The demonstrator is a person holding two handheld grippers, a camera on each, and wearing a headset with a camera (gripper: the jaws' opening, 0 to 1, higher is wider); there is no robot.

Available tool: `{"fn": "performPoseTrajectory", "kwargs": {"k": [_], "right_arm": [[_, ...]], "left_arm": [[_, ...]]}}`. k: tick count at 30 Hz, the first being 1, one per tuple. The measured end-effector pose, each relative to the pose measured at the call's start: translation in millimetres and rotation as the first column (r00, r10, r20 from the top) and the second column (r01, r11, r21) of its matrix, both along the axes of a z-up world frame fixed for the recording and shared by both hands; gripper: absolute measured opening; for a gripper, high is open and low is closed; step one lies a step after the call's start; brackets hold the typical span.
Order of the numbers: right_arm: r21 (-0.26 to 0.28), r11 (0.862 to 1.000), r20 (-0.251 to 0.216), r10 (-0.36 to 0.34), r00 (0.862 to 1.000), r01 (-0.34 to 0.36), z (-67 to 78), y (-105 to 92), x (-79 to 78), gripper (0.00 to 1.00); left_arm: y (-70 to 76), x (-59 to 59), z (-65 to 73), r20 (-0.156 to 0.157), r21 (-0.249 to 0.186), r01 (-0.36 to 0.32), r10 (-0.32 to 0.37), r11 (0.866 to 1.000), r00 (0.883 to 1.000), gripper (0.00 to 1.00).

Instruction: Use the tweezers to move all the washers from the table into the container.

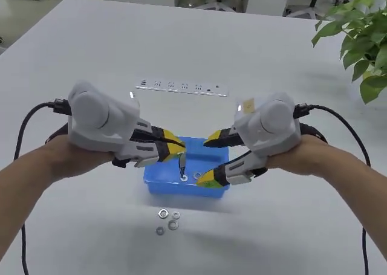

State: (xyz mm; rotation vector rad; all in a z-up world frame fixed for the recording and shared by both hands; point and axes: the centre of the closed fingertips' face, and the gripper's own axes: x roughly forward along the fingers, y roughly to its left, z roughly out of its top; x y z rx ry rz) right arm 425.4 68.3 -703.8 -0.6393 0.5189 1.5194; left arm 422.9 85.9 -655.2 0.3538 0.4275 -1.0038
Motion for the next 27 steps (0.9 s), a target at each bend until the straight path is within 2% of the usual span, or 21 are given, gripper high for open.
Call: {"fn": "performPoseTrajectory", "kwargs": {"k": [8,20,27], "right_arm": [[0.024,0.999,-0.022,-0.039,0.999,0.040,3.5,-11.3,-7.9,0.59],[0.050,0.996,-0.021,-0.074,0.997,0.075,9.3,-18.7,-15.3,0.66],[0.051,0.995,-0.023,-0.083,0.996,0.084,6.4,-21.7,-20.2,0.69]], "left_arm": [[1.2,-3.7,8.0,0.002,-0.004,-0.004,0.004,1.000,1.000,0.05],[3.4,-11.4,18.3,0.003,-0.002,-0.007,0.007,1.000,1.000,0.05],[7.5,-15.1,25.1,0.005,-0.004,-0.017,0.017,1.000,1.000,0.05]]}}
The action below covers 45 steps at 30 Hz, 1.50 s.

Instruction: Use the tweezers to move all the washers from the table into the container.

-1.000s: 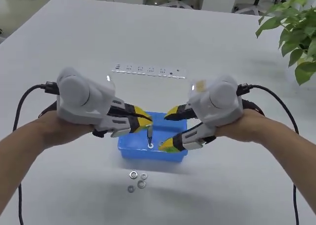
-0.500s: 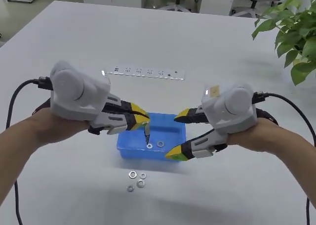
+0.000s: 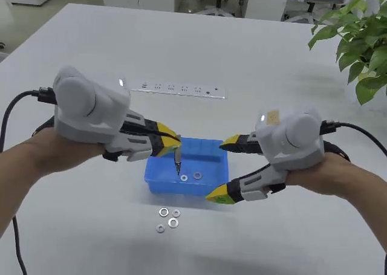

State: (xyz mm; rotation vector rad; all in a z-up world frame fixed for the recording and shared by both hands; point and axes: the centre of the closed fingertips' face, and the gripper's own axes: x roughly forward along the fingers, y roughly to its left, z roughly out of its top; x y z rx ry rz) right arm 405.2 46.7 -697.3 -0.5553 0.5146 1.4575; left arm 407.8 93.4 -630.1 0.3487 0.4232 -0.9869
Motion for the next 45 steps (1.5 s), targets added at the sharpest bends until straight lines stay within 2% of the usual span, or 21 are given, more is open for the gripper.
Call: {"fn": "performPoseTrajectory", "kwargs": {"k": [15,21,30,36,45], "right_arm": [[0.004,1.000,-0.006,-0.003,1.000,0.003,-3.9,-5.6,-9.2,0.71],[0.009,1.000,-0.007,0.017,1.000,-0.017,-4.8,-5.4,-15.1,0.69],[0.020,0.998,-0.003,0.066,0.998,-0.065,-5.4,-1.8,-26.8,0.62],[0.017,0.995,0.001,0.098,0.995,-0.098,-8.4,1.2,-34.3,0.56],[-0.001,0.988,0.006,0.152,0.988,-0.152,-19.4,8.5,-43.6,0.47]], "left_arm": [[-1.1,-17.3,2.2,-0.017,-0.005,0.016,-0.016,1.000,1.000,0.05],[-6.3,-26.7,-4.3,-0.023,-0.006,0.032,-0.032,0.999,0.999,0.05],[-13.7,-36.3,-10.1,-0.022,-0.009,0.059,-0.059,0.998,0.998,0.05],[-15.0,-42.1,-17.7,-0.032,-0.004,0.065,-0.066,0.998,0.997,0.05],[-13.4,-47.4,-32.3,-0.048,0.008,0.072,-0.071,0.997,0.996,0.05]]}}
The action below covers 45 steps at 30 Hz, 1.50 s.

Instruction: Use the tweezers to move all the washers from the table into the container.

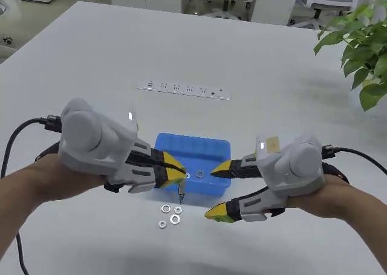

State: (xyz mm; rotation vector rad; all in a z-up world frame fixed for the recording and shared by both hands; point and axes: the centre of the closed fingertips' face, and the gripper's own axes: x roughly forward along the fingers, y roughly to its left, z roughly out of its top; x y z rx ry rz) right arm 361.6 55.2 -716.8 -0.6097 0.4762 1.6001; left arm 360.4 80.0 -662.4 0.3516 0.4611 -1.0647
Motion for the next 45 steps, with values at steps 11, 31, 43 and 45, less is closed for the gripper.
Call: {"fn": "performPoseTrajectory", "kwargs": {"k": [11,31,43,45], "right_arm": [[-0.040,0.998,-0.013,0.058,0.998,-0.058,-18.4,8.4,-16.3,0.38],[-0.047,0.996,-0.038,0.078,0.996,-0.080,-25.7,14.0,-24.8,0.36],[-0.057,0.994,-0.050,0.089,0.995,-0.092,-31.1,15.1,-29.4,0.35],[-0.058,0.994,-0.050,0.089,0.995,-0.092,-31.3,15.2,-29.3,0.35]], "left_arm": [[0.9,-6.5,-16.9,-0.018,0.009,0.012,-0.012,1.000,1.000,0.05],[-3.8,-15.1,-31.2,-0.049,0.014,0.016,-0.015,1.000,0.999,0.05],[-3.8,-17.1,-38.0,-0.054,0.015,0.015,-0.014,1.000,0.998,0.05],[-4.1,-17.2,-37.7,-0.054,0.008,0.013,-0.013,1.000,0.998,0.05]]}}
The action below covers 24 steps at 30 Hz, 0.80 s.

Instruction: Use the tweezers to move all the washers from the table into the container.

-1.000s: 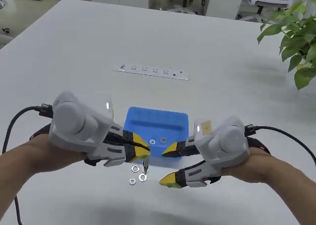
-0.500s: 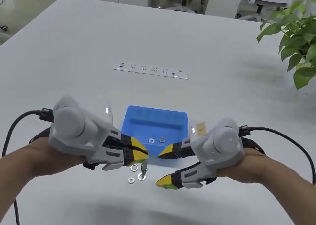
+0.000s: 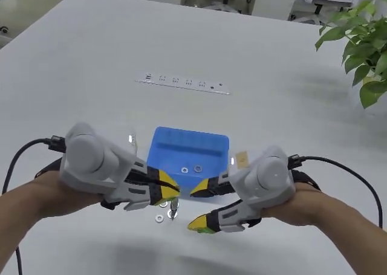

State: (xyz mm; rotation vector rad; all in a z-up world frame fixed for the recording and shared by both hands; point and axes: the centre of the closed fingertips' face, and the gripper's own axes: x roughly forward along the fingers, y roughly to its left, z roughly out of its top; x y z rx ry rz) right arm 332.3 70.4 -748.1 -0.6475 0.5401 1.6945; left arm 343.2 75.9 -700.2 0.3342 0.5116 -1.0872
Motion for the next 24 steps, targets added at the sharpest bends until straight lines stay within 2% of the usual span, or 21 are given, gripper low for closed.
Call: {"fn": "performPoseTrajectory", "kwargs": {"k": [11,20,24], "right_arm": [[0.003,1.000,0.000,0.022,1.000,-0.022,-2.7,10.9,0.0,0.32],[0.006,0.998,0.032,0.055,0.998,-0.055,-3.4,21.6,4.5,0.23],[-0.008,0.997,0.049,0.081,0.996,-0.081,-7.4,26.1,4.8,0.18]], "left_arm": [[0.3,-2.0,0.2,0.003,-0.002,0.022,-0.022,1.000,1.000,0.05],[0.3,-2.1,-0.5,0.003,0.010,0.048,-0.048,0.999,0.999,0.05],[0.8,-2.1,-0.9,-0.003,0.017,0.056,-0.056,0.998,0.998,0.05]]}}
